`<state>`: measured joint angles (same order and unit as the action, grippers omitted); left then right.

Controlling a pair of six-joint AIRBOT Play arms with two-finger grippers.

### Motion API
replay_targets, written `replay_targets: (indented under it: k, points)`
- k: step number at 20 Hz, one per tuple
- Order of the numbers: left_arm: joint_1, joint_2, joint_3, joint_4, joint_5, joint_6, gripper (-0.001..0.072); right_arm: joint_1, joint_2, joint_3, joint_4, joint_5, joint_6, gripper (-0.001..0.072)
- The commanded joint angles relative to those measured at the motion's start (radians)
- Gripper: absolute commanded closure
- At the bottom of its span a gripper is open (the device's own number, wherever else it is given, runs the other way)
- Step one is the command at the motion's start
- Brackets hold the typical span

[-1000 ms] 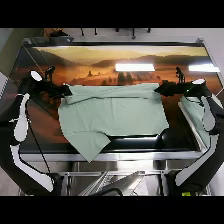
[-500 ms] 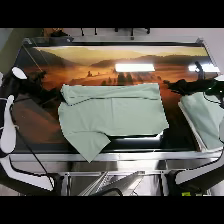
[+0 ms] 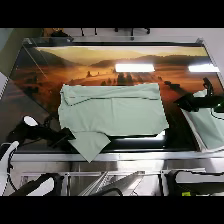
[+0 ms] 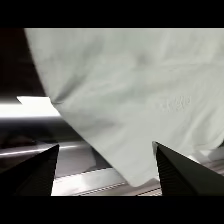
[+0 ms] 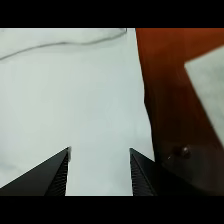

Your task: Fold the shirts.

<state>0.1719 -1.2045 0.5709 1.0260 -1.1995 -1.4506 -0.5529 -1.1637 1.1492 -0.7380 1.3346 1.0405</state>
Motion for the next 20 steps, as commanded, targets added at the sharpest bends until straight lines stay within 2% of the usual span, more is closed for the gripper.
replay_targets:
  k: [1, 4, 5, 6, 7, 9, 10, 11, 19, 20]
  points:
    - [-0.055, 0.045, -0.13, -0.124, 0.278, 0.053, 0.0053, -0.006, 0.027, -0.052, -0.003, 0.037, 0.001, 0.0282]
    - [-0.081, 0.045, -0.121, -0.196, 0.343, 0.084, 0.0056, -0.007, 0.03, -0.071, -0.011, 0.056, 0.008, 0.0281]
    - [-0.085, 0.045, -0.109, -0.193, 0.343, 0.091, 0.0212, -0.008, 0.03, -0.089, -0.013, 0.059, 0.009, 0.0281]
    - [-0.085, 0.045, -0.093, -0.187, 0.33, 0.102, 0.0569, -0.009, 0.03, -0.111, -0.021, 0.058, 0.012, 0.0281]
    - [-0.084, 0.045, -0.074, -0.188, 0.315, 0.129, 0.0685, -0.011, 0.03, -0.134, -0.05, 0.058, 0.013, 0.028]
    - [-0.084, 0.045, -0.031, -0.187, 0.276, 0.143, 0.0685, -0.011, 0.03, -0.174, -0.139, 0.052, 0.027, 0.0269]
    - [-0.084, 0.045, -0.008, -0.187, 0.259, 0.147, 0.0685, -0.011, 0.03, -0.195, -0.17, 0.046, 0.031, 0.0246]
    - [-0.084, 0.045, 0.01, -0.185, 0.249, 0.152, 0.0685, -0.011, 0.03, -0.22, -0.179, 0.029, 0.03, 0.0191]
    - [-0.084, 0.045, 0.042, -0.181, 0.235, 0.153, 0.0685, 0.108, -0.035, -0.286, -0.131, -0.053, 0.0, 0.0195]
    - [-0.084, 0.045, 0.042, -0.181, 0.235, 0.154, 0.0685, 0.137, -0.045, -0.286, -0.127, -0.052, -0.001, 0.0226]
